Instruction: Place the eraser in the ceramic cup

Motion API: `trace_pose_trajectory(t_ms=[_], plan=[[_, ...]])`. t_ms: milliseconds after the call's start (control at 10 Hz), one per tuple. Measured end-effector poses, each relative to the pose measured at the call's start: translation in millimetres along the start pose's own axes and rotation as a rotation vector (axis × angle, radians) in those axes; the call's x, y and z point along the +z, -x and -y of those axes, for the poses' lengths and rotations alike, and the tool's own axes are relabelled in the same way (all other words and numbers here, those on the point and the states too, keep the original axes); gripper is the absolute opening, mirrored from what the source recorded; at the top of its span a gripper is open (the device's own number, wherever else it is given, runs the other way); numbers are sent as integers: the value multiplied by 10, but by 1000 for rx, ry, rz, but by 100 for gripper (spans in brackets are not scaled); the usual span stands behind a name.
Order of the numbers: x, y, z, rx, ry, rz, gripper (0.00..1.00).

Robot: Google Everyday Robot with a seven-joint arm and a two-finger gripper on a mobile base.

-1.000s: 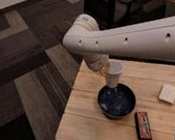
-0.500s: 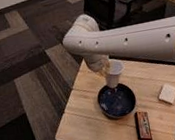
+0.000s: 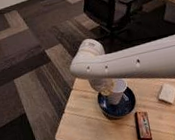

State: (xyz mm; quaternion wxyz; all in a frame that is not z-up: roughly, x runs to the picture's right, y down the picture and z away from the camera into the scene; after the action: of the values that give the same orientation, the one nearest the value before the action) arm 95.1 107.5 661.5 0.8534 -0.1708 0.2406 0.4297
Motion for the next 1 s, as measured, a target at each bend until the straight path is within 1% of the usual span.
trace_pose_trajectory(t_ms=[100, 200, 300, 400, 500, 600, 700, 900, 1000], plan=[[42, -7, -11, -7, 3, 8, 0], [121, -59, 19, -19, -1, 3, 0], [155, -56, 23, -26, 0, 6, 0], [187, -24, 21, -38, 0, 15, 0], [223, 18, 32, -54, -9, 21, 0], [237, 25, 42, -59, -14, 21, 0], [266, 53, 62, -72, -27, 21, 0], [316, 83, 118, -101, -66, 8, 0], [311, 150, 89, -122, -75, 14, 0]])
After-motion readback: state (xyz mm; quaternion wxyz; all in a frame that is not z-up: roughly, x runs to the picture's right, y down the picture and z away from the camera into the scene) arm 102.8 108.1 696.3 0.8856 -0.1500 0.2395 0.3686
